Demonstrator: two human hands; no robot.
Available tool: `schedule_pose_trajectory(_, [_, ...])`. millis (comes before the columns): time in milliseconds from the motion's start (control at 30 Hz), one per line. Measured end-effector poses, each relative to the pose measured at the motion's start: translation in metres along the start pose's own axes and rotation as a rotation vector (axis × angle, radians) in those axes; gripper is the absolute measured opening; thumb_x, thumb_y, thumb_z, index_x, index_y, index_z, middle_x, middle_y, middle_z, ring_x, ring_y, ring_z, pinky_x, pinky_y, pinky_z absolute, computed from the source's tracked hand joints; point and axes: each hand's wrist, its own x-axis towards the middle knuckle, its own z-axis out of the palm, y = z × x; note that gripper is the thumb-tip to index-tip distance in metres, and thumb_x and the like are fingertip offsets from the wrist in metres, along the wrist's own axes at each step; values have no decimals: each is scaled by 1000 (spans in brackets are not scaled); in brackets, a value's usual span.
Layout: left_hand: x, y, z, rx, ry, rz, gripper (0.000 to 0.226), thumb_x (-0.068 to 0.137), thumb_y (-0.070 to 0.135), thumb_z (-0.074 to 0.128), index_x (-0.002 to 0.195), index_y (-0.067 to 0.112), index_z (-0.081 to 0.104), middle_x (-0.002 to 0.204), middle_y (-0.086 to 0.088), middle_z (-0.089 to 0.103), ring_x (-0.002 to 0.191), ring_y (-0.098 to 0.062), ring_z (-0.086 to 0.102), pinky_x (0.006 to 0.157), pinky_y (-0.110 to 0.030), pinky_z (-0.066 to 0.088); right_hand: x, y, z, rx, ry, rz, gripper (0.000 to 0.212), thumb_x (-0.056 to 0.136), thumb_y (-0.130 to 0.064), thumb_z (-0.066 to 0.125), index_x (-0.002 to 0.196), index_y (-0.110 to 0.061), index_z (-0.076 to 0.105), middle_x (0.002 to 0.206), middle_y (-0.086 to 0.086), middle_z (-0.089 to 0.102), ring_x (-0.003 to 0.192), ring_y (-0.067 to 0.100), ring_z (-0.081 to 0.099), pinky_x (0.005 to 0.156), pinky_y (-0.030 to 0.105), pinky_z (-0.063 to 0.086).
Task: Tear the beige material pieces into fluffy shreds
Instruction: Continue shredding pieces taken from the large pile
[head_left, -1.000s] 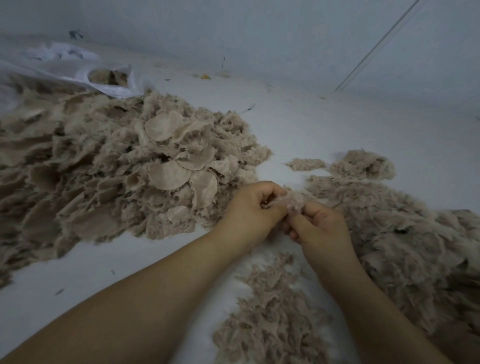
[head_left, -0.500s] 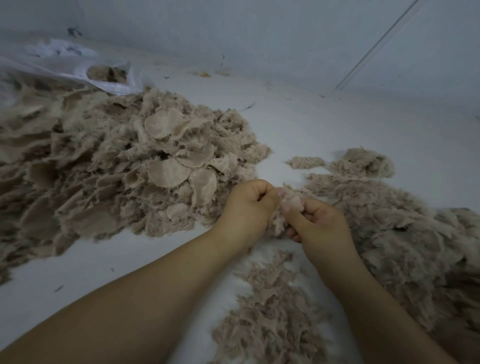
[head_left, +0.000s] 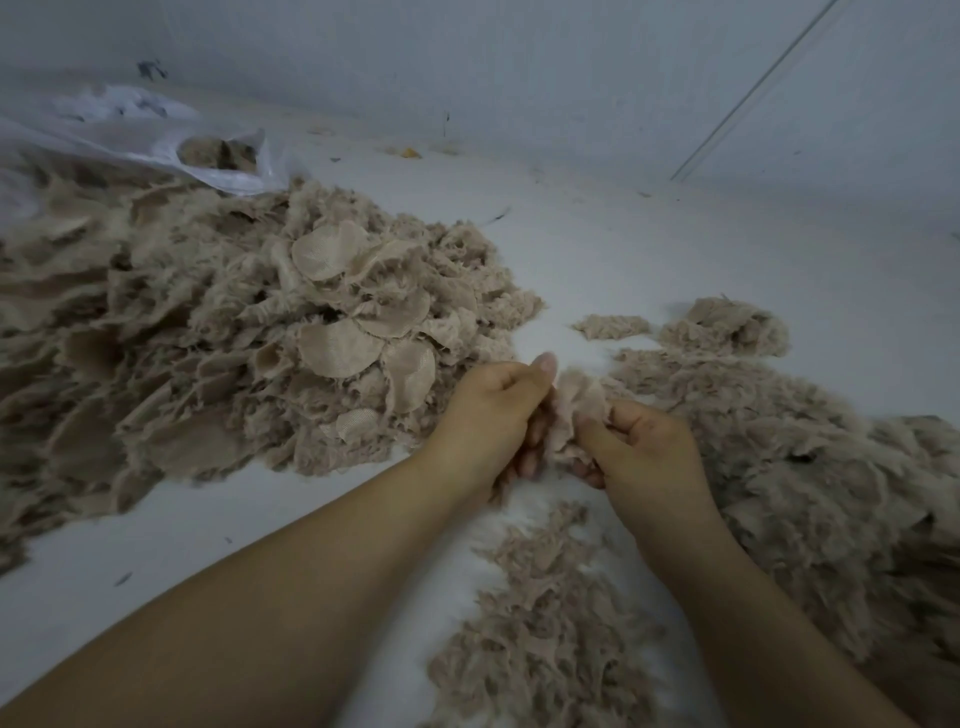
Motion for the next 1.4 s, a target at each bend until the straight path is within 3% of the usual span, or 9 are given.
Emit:
schedule_pose_trajectory(133, [1, 1, 0, 99, 6, 12, 33, 90, 27, 69, 74, 1, 55, 47, -7, 51, 32, -16, 40, 34, -17, 32, -1, 0, -2, -15, -5, -34, 39, 94, -18, 68, 70, 12, 59, 53, 23, 46, 50, 20, 36, 48, 28, 35])
schedule_pose_trajectory(367, [4, 0, -5, -107, 123, -104, 39, 102, 25, 47, 68, 8, 54, 46, -6, 48, 32, -19, 40, 34, -19, 27, 1, 0, 0, -8, 60, 14, 44, 97, -10, 61, 56, -24, 72, 57, 2, 69, 46, 3, 55, 48, 13, 45])
schedule_pose_trajectory(600, [-2, 9, -10, 288, -280, -98, 36, 96, 28, 61, 64, 11, 62, 44, -5, 52, 29, -14, 43, 35, -17, 31, -5, -6, 1, 11, 128, -37, 36, 94, -19, 67, 58, -22, 69, 52, -3, 64, 45, 3, 54, 47, 14, 44])
schedule_pose_trajectory(767, [9, 14, -15, -350, 191, 143, 19, 102, 14, 47, 100, 19, 65, 81, -13, 66, 48, -25, 49, 48, -31, 38, 0, -2, -3, 21, 307, -17, 26, 103, -22, 55, 83, -20, 73, 52, -10, 56, 44, 2, 44, 45, 14, 38])
schedule_pose_trajectory(833, [12, 7, -16, -155, 187, 200, 41, 101, 9, 49, 137, 30, 47, 110, -3, 66, 60, -24, 58, 50, -32, 48, 0, 0, -3, 30, 317, -1, 23, 104, -22, 53, 92, -19, 72, 60, -10, 60, 49, 1, 49, 50, 15, 42])
schedule_pose_trajectory(967, [8, -13, -3, 831, -40, 264, 56, 91, 21, 66, 142, 27, 44, 129, 5, 58, 102, -20, 62, 80, -24, 51, 0, -2, 0, 116, 303, 56, 19, 104, -14, 51, 100, -21, 68, 89, -6, 72, 51, 2, 56, 55, 18, 50])
schedule_pose_trajectory(1133, [11, -12, 9, 1179, -133, 428, 36, 91, 18, 51, 125, 28, 57, 108, 1, 57, 88, -22, 58, 65, -37, 49, 0, 2, 0, -47, 226, 102, 18, 105, -15, 49, 110, -23, 65, 94, -8, 73, 51, 4, 58, 56, 23, 51])
schedule_pose_trajectory(1267, [10, -13, 2, 927, -37, 452, 12, 88, 4, 53, 93, 10, 62, 85, -6, 58, 78, -25, 55, 64, -41, 46, 1, 2, -1, -184, 168, 114, 21, 98, -7, 57, 111, -20, 69, 80, -5, 71, 56, 6, 65, 59, 29, 55])
schedule_pose_trajectory(1400, [7, -10, -2, 549, 28, 337, 11, 98, 3, 44, 91, 11, 47, 73, -18, 53, 66, -38, 52, 57, -48, 45, -2, 1, -2, -326, 120, 33, 25, 92, -12, 65, 77, -30, 71, 67, 2, 70, 68, 30, 68, 68, 51, 60])
